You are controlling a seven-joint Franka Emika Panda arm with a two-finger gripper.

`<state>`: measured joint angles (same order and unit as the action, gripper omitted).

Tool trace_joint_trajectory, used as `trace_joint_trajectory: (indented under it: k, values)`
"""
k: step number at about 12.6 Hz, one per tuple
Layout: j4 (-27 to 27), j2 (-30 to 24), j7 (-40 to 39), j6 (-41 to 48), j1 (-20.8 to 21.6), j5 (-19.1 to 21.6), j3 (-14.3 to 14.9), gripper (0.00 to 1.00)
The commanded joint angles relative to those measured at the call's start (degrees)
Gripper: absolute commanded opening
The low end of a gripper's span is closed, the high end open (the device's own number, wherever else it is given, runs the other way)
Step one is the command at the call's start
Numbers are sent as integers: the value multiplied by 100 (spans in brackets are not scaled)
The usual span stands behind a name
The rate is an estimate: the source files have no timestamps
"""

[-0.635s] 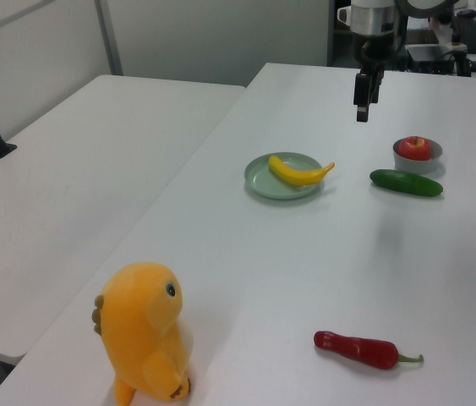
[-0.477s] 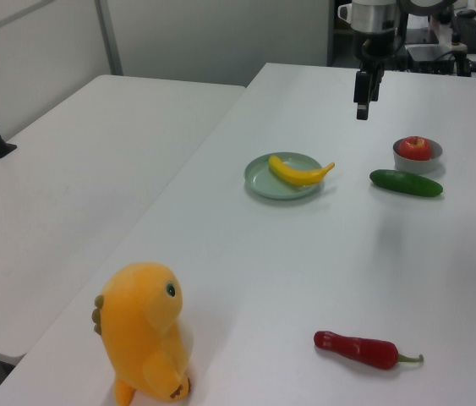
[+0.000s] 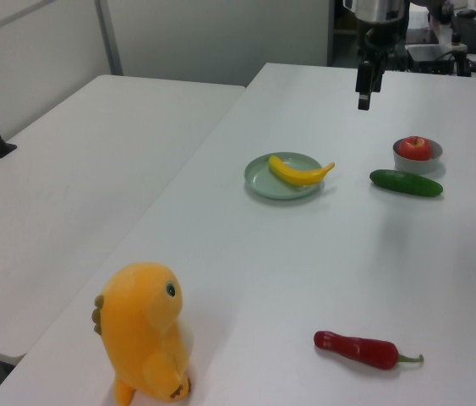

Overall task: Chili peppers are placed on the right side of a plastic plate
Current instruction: 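Move the open gripper over to the red chili pepper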

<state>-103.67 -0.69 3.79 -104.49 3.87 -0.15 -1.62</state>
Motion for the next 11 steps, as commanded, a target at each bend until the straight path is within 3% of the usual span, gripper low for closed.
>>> trace_joint_trajectory:
  k: [1,6,8,11]
  values:
    - [22,-63,-54,78,0,58,21,100]
    - [-83,-177,287,78,78,453,-119,100]
    - [-74,-151,762,52,236,621,-522,100]
    - [-92,59,1621,-149,263,639,-1645,100]
